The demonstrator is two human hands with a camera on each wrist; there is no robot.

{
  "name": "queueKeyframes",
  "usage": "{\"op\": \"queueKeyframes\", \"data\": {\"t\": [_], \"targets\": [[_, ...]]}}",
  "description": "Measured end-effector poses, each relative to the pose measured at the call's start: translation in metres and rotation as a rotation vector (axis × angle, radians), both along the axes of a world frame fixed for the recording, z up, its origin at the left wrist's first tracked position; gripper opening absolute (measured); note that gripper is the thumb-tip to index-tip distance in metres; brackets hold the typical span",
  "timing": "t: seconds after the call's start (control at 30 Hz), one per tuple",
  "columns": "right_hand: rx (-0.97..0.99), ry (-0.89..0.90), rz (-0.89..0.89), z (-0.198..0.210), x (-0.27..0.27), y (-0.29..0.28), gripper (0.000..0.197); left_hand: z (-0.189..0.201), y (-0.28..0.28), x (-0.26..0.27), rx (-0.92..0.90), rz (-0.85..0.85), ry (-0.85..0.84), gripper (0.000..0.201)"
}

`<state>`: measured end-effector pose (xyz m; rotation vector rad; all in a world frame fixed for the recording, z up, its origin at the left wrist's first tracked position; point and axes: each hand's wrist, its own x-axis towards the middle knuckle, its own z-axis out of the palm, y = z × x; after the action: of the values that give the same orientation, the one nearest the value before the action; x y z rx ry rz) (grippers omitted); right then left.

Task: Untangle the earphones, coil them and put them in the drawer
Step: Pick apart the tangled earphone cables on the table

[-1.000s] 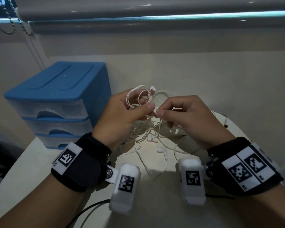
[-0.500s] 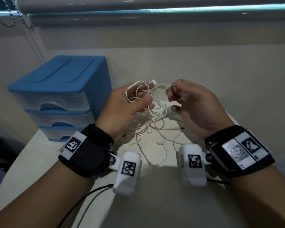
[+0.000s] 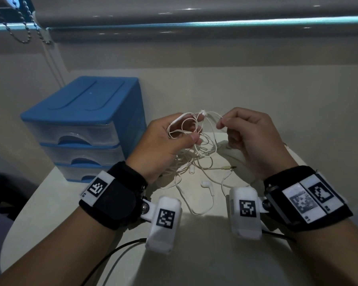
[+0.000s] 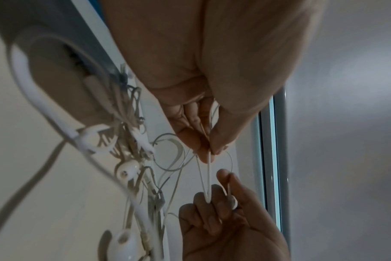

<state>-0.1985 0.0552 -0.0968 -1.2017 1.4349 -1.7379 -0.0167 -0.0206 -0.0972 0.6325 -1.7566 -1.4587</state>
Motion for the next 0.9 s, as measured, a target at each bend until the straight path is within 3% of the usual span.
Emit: {"op": "queueKeyframes", "data": {"t": [0.17, 0.33, 0.53, 0.7, 0.9], "targets": [[-0.041, -0.12, -0.061, 0.0018, -0.0006, 0.0036, 0.028, 0.0012, 0.0017, 0.0004, -0.008, -0.005, 0.007, 0.032], [0.013, 0.076, 0.005, -0.001, 0.0014, 0.0026, 0.02, 0.0015, 0.001, 0.0006, -0.013, -0.009, -0.011, 0.035], [0.018, 0.134, 0.002, -0.0013, 0.003, 0.0022, 0.013, -0.0007, -0.0006, 0.0009, -0.023, -0.027, -0.001, 0.035], [0.017, 0.193, 0.118, -0.0039, 0.0077, 0.0023, 0.012, -0.0016, -0.0002, 0.0007, -0.027, -0.036, 0.024, 0.032], [0.102, 0.18, -0.015, -0.0073, 0.0011, -0.0023, 0.008, -0.0025, -0.0013, -0.0013, -0.035, 0.016, 0.076, 0.024]]}}
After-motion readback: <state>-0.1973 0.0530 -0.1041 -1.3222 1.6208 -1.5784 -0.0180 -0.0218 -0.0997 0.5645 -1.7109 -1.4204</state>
